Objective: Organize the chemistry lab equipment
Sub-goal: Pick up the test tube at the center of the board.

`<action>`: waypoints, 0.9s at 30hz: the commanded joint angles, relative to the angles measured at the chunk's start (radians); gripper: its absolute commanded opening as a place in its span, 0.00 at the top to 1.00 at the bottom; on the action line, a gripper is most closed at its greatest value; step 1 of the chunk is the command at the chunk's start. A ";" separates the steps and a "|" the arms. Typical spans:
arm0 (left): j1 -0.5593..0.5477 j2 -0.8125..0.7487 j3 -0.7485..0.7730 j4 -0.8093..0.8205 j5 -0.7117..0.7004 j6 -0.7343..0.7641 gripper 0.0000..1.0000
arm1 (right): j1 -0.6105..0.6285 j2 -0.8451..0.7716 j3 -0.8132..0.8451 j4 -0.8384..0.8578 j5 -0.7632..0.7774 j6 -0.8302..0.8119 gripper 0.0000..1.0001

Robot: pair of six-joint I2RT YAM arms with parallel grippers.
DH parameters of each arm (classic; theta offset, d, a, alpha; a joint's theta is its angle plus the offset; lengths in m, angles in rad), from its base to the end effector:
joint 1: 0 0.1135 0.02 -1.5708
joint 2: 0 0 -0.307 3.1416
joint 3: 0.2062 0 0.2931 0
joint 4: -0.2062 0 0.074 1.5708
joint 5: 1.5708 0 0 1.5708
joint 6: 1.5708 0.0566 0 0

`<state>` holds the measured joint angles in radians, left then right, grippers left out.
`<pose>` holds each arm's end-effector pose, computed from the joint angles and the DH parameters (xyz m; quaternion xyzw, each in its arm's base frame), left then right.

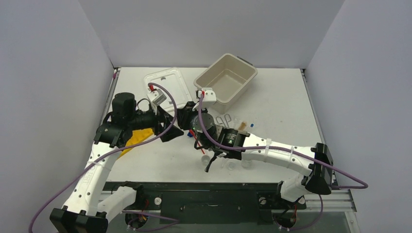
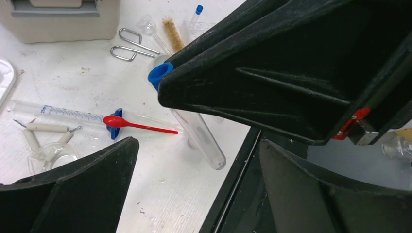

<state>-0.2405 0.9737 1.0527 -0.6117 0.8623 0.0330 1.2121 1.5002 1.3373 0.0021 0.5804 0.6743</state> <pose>0.2074 -0.0951 0.3936 0.3129 0.7532 -0.4076 0.4107 0.1733 0.3739 0.4130 -0.0151 0.7528 0.3746 0.5410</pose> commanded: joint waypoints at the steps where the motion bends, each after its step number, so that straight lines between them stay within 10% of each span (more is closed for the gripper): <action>1: 0.015 -0.011 0.008 0.085 0.056 -0.071 0.09 | 0.001 -0.001 0.019 0.069 0.010 0.011 1.00; 15: 0.058 -0.014 -0.036 0.126 0.072 -0.061 0.74 | -0.012 -0.036 -0.015 0.082 -0.077 0.065 1.00; 21: 0.063 -0.032 -0.025 0.041 0.049 0.070 0.90 | -0.121 -0.023 0.019 -0.017 -0.349 0.158 0.99; 27: 0.059 -0.031 0.002 -0.074 0.025 0.234 1.00 | -0.236 -0.014 0.111 -0.260 -0.630 0.156 0.60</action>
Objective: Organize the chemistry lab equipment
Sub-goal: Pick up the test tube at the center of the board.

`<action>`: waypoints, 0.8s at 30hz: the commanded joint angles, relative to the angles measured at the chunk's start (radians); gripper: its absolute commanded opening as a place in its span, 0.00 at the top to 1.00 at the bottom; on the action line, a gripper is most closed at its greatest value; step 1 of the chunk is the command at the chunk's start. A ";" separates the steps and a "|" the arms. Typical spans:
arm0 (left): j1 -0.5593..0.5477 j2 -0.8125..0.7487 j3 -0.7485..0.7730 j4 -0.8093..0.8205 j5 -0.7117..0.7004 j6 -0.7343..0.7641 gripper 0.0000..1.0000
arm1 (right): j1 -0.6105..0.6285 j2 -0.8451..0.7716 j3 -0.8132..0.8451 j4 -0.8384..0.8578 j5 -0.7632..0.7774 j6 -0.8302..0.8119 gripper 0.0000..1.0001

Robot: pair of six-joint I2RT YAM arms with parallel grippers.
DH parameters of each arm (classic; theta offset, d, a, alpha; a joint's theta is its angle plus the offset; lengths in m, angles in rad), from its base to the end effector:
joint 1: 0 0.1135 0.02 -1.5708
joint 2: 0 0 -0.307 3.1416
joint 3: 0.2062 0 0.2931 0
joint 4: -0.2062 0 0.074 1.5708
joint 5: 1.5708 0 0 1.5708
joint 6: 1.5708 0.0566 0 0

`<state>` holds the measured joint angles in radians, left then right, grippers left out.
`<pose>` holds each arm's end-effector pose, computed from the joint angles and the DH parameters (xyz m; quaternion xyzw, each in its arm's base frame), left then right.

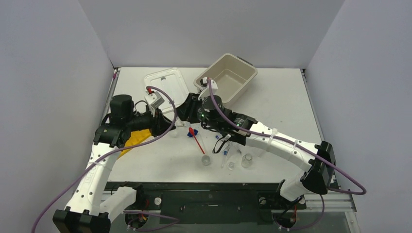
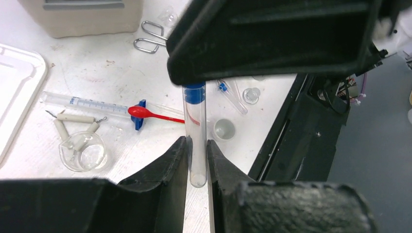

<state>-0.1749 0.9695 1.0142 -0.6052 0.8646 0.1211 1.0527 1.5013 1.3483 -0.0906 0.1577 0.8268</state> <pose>0.2131 -0.0814 0.3806 0.3177 0.7560 -0.3783 0.4294 0.2144 0.3582 0.4040 -0.0403 0.7858 0.4592 0.4124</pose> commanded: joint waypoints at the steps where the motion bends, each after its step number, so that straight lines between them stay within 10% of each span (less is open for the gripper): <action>1: -0.008 -0.028 0.047 -0.101 0.019 0.175 1.00 | -0.083 -0.013 0.134 -0.233 -0.222 -0.020 0.56; 24: -0.020 -0.025 0.070 -0.251 -0.070 0.414 1.00 | -0.132 0.107 0.256 -0.382 -0.544 -0.045 0.49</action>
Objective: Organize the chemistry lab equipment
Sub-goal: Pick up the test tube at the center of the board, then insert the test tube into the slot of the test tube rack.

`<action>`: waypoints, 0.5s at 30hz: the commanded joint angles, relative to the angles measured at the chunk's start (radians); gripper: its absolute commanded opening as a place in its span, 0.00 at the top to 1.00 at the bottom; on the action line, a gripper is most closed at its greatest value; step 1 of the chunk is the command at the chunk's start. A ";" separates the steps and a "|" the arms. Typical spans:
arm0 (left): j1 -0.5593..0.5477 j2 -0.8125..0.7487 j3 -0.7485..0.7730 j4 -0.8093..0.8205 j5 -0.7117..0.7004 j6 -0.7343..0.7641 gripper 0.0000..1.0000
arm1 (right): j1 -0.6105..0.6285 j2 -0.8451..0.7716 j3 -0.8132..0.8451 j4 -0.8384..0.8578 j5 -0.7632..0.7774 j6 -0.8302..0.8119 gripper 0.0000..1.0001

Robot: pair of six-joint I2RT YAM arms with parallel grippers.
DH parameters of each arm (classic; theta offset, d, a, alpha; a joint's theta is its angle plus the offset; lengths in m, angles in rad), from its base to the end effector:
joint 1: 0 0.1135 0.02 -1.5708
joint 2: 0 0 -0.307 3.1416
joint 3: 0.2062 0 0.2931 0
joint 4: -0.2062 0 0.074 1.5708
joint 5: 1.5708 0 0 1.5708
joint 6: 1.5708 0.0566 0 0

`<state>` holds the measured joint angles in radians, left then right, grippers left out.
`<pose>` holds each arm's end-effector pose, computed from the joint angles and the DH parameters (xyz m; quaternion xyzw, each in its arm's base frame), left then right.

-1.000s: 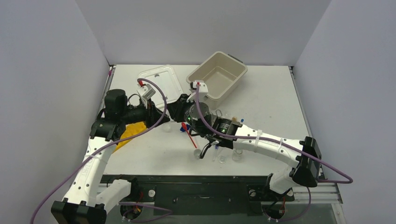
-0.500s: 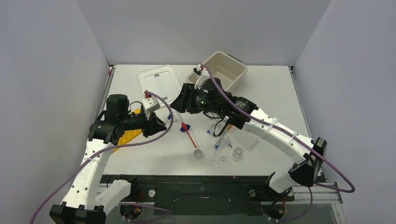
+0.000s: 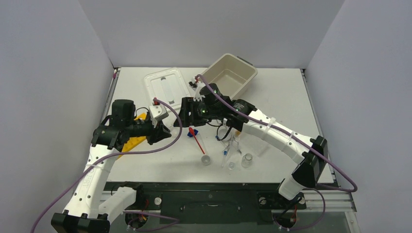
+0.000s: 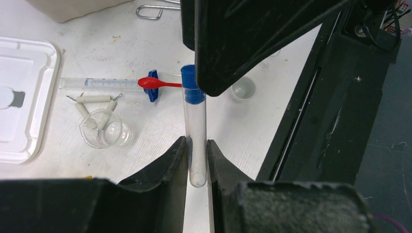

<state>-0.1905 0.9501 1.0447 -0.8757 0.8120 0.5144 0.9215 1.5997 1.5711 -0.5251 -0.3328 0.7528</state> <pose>0.1902 -0.0785 0.3706 0.4353 0.7434 -0.3028 0.4076 0.2427 0.3503 0.4051 -0.1529 0.8515 0.4535 0.2141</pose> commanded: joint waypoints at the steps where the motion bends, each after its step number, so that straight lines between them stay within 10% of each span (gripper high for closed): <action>1: -0.005 -0.006 0.035 0.020 -0.019 0.022 1.00 | 0.001 0.017 0.031 0.068 -0.061 0.033 0.50; 10: -0.005 -0.021 0.009 0.027 -0.021 0.019 1.00 | 0.033 0.044 0.011 0.140 -0.060 0.084 0.58; 15: -0.006 -0.032 -0.012 0.051 -0.022 -0.004 1.00 | 0.035 0.048 -0.004 0.146 -0.036 0.089 0.79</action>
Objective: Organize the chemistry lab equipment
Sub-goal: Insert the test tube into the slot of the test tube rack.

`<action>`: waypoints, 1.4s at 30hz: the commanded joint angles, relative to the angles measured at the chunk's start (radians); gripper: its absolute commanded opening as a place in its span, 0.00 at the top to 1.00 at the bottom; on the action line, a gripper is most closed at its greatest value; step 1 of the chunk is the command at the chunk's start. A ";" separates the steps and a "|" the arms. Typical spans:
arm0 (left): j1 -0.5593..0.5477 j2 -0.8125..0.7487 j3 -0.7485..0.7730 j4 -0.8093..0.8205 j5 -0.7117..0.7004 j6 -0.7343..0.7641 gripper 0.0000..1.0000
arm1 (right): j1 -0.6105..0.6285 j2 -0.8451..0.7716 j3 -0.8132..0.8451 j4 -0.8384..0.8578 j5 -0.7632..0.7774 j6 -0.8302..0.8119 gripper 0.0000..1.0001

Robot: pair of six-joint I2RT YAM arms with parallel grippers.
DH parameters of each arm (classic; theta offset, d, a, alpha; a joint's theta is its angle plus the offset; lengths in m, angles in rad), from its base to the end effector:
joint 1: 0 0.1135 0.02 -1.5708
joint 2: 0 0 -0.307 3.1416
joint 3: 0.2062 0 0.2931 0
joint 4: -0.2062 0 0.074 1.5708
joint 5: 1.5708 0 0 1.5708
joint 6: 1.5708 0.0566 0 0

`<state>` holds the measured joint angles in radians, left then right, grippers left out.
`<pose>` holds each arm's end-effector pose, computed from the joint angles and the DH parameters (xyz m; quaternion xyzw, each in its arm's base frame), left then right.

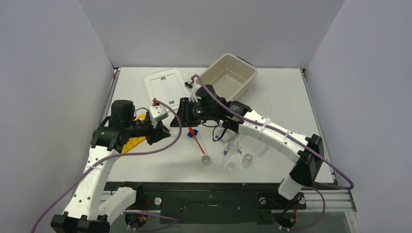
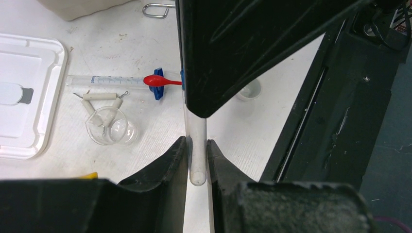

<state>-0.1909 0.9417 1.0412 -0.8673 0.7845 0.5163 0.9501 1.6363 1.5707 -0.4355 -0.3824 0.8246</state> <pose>0.1897 -0.0774 0.3707 0.4347 0.7462 -0.2887 0.4133 0.2395 0.3712 0.4001 -0.1496 0.8369 0.4913 0.1892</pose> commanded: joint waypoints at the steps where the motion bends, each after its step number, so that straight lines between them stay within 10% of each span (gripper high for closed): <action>1: -0.007 -0.026 -0.012 0.043 0.000 -0.005 1.00 | 0.007 0.015 -0.006 0.057 0.016 0.018 0.81; 10: -0.007 -0.053 -0.026 0.058 -0.025 -0.033 0.97 | 0.003 0.016 0.007 -0.021 0.056 -0.020 1.00; 12: -0.006 -0.136 -0.022 0.071 -0.042 -0.067 0.55 | -0.001 0.004 0.005 -0.045 0.082 -0.038 1.00; 13: -0.006 -0.091 -0.011 0.081 -0.073 -0.097 0.18 | -0.004 -0.002 -0.001 -0.064 0.093 -0.050 1.00; 15: -0.006 -0.037 0.032 0.099 -0.108 -0.170 0.01 | -0.018 -0.025 -0.019 -0.095 0.136 -0.074 1.00; 30: -0.004 0.163 0.209 -0.025 -0.310 -0.227 0.03 | -0.346 -0.500 -0.371 -0.460 0.653 -0.180 1.00; 42: -0.001 0.158 0.154 0.029 -0.338 -0.227 0.03 | -0.541 -0.582 -0.603 -0.402 0.785 -0.167 1.00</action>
<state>-0.1944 1.1137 1.2072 -0.8711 0.4561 0.2821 0.4469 1.0256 0.9974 -0.8932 0.3393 0.6697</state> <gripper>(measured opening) 0.968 0.104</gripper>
